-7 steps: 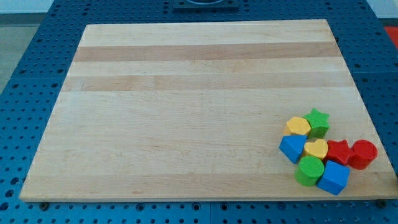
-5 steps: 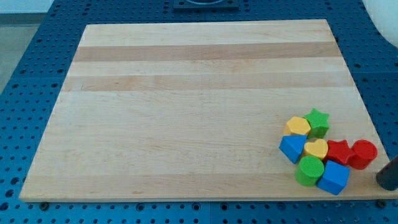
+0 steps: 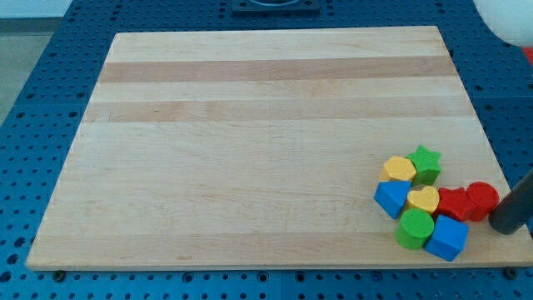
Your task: Push the red star closer to green star
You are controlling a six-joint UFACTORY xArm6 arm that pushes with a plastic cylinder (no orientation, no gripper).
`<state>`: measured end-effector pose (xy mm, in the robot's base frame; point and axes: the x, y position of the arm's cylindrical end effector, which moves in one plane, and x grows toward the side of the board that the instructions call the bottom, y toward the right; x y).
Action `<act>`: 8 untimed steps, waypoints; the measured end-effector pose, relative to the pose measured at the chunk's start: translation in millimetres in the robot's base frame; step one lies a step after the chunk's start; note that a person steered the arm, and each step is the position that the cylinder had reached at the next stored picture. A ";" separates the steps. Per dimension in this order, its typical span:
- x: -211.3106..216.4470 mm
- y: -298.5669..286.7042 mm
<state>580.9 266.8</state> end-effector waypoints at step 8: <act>-29.7 4.2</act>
<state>551.3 271.0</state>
